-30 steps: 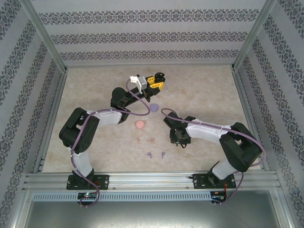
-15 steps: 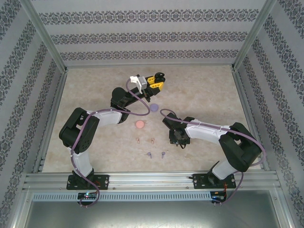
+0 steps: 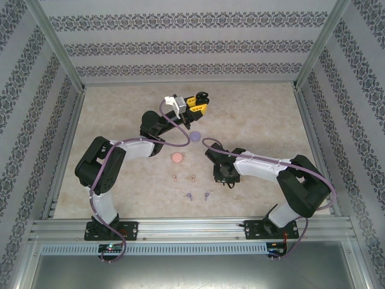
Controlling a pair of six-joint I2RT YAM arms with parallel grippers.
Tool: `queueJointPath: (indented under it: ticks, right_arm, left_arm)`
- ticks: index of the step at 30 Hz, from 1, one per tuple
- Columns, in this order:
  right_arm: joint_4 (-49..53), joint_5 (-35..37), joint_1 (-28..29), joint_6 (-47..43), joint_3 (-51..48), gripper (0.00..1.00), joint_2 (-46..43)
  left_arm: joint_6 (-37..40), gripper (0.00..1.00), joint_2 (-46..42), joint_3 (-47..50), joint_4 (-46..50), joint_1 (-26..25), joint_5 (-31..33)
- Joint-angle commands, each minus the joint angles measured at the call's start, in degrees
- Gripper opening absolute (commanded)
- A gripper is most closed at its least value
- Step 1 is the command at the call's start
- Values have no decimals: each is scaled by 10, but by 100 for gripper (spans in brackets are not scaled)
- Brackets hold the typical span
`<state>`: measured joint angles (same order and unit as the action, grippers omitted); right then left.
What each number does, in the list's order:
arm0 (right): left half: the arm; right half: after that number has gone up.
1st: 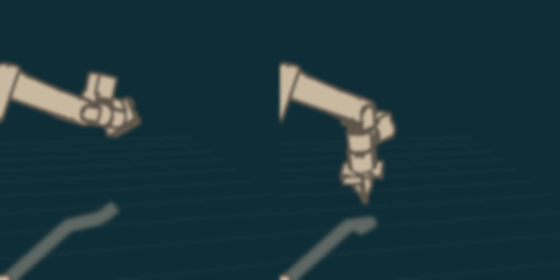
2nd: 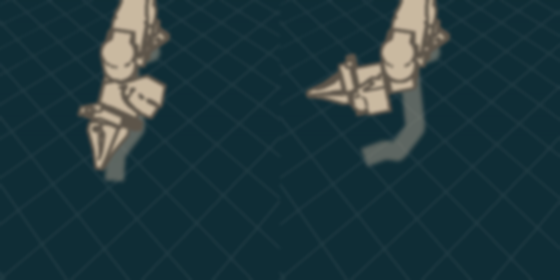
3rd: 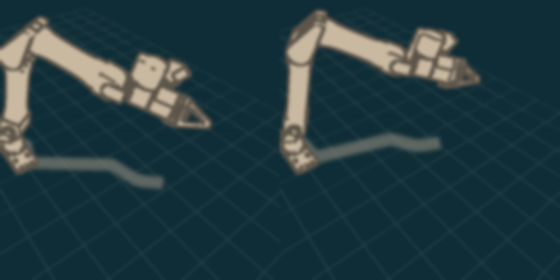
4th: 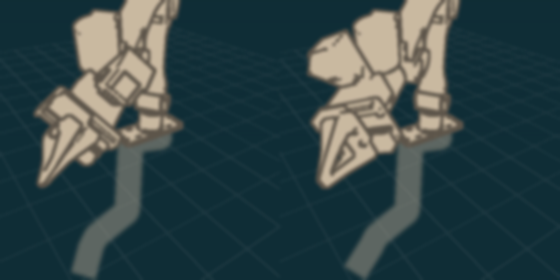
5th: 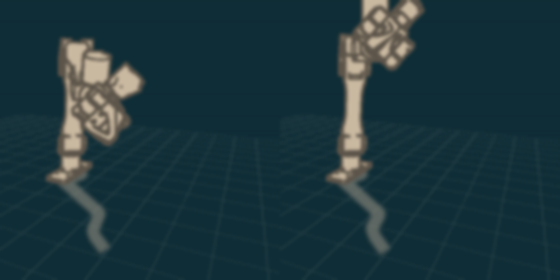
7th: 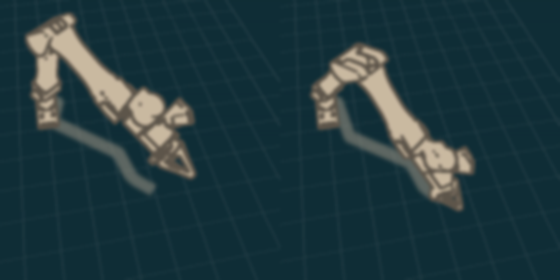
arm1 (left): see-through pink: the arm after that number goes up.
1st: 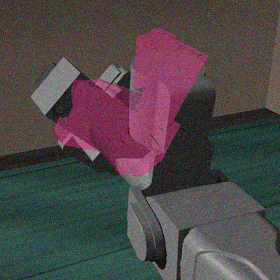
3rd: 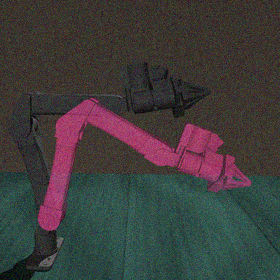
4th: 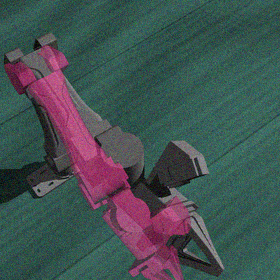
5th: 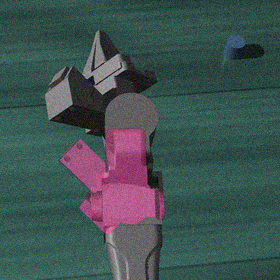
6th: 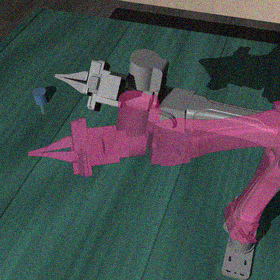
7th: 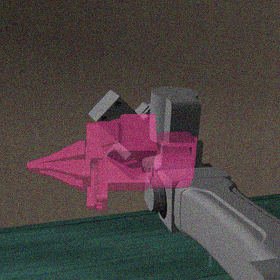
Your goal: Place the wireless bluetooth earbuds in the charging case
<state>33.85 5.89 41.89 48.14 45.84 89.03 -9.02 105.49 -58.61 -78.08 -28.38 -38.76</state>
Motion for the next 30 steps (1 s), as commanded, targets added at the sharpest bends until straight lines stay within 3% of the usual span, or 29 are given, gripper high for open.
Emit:
queueJointPath:
  ticks: [1, 13, 22, 30]
  right_arm:
    - [1, -18, 8, 9, -13, 20, 1]
    - [4, -5, -16, 3, -20, 16, -88]
    - [17, -26, -111, -38, 20, 16, -212]
    - [24, -56, -196, -106, 141, 16, -253]
  left_arm:
    - [5, 0, -8, 3, -35, 8, 1]
    - [-4, 0, -4, -8, -34, 7, -2]
    - [-8, 0, 0, -21, -34, 8, -4]
    - [-17, 0, 9, -35, -34, 8, -14]
